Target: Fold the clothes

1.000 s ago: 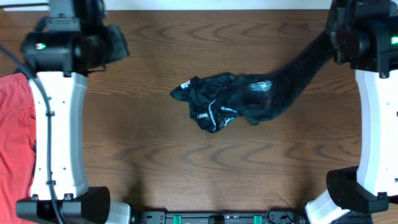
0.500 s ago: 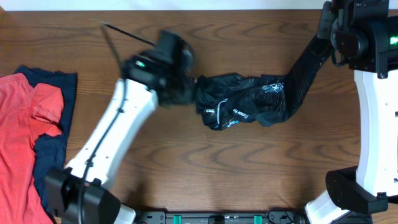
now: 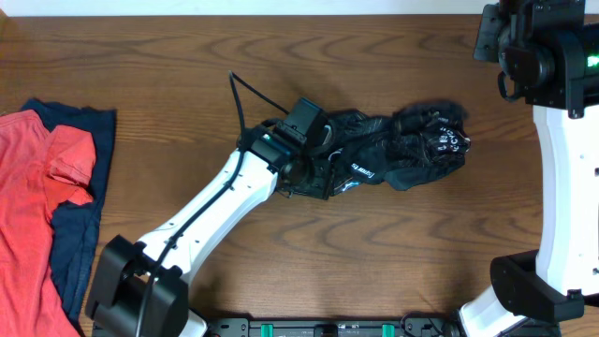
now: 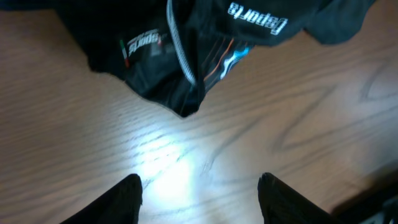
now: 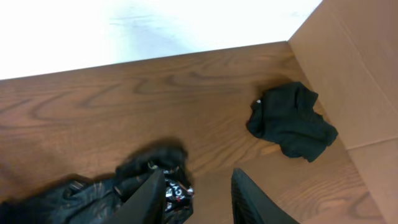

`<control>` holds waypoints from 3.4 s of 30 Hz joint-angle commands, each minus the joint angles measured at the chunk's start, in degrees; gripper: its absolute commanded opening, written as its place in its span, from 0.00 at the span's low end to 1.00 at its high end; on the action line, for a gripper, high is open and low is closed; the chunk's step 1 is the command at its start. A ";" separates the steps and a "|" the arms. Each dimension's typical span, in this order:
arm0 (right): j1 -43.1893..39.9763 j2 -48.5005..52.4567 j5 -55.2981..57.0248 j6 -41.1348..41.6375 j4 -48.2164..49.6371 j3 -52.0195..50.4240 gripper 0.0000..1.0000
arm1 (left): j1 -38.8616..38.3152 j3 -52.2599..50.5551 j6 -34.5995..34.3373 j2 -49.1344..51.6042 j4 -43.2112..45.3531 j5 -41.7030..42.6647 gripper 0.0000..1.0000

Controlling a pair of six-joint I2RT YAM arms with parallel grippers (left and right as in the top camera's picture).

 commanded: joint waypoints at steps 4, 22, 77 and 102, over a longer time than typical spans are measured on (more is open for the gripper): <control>0.24 -0.57 -0.68 -0.26 -0.57 0.68 0.64 | -0.37 -1.77 -2.56 10.14 5.11 6.75 0.60; 0.24 -0.59 -1.55 -0.24 -2.58 0.68 0.64 | 0.24 -1.75 -4.74 18.27 10.95 11.50 0.50; 0.24 -0.57 -9.90 -0.24 -9.01 0.68 0.84 | 27.98 1.60 -1.33 13.79 0.39 9.31 0.67; 0.24 -0.57 -12.68 -1.14 -9.57 0.68 0.83 | 20.22 -5.03 -6.19 12.09 3.45 9.27 0.69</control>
